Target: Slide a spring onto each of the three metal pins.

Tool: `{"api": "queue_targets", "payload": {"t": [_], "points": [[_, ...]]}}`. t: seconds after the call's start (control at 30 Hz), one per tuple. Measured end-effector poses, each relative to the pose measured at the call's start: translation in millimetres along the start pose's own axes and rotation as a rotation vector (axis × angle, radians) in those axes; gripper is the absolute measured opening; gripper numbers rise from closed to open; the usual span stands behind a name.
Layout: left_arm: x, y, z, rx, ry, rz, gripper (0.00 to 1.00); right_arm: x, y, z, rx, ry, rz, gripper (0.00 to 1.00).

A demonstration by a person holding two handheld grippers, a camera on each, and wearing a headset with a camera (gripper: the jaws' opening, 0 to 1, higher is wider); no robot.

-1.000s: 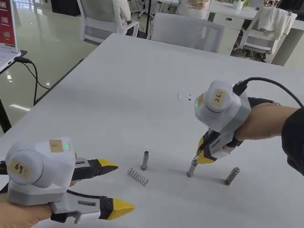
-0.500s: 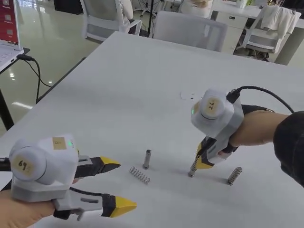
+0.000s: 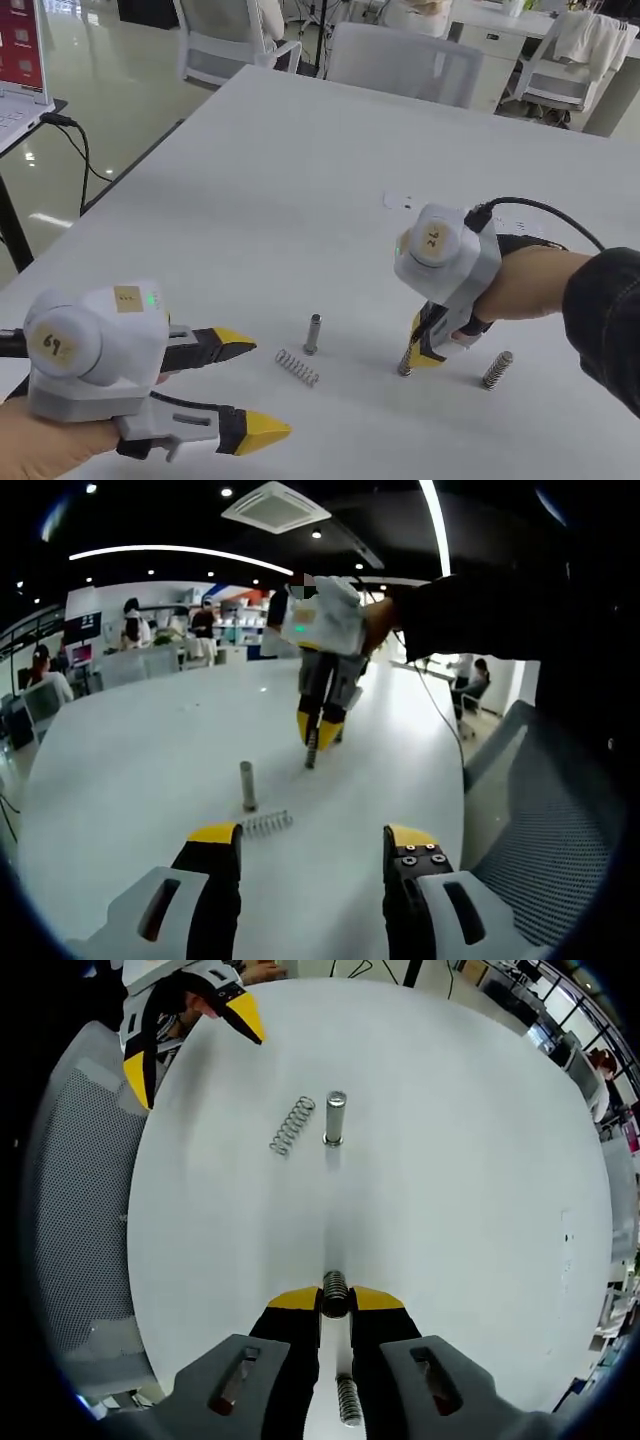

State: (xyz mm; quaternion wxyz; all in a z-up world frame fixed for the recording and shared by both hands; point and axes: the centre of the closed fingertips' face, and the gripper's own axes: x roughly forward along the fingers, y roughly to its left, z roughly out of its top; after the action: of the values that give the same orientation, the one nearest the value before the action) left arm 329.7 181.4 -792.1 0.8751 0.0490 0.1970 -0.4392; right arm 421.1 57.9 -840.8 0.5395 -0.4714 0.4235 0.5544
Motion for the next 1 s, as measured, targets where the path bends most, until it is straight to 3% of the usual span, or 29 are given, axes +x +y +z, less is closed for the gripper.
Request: {"api": "queue_targets", "payload": {"t": [1.0], "points": [[-1.5, -1.8, 0.4, -0.002, -0.001, 0.0, 0.51, 1.4, 2.8, -0.3, 0.017, -0.008, -0.004, 0.11]]}}
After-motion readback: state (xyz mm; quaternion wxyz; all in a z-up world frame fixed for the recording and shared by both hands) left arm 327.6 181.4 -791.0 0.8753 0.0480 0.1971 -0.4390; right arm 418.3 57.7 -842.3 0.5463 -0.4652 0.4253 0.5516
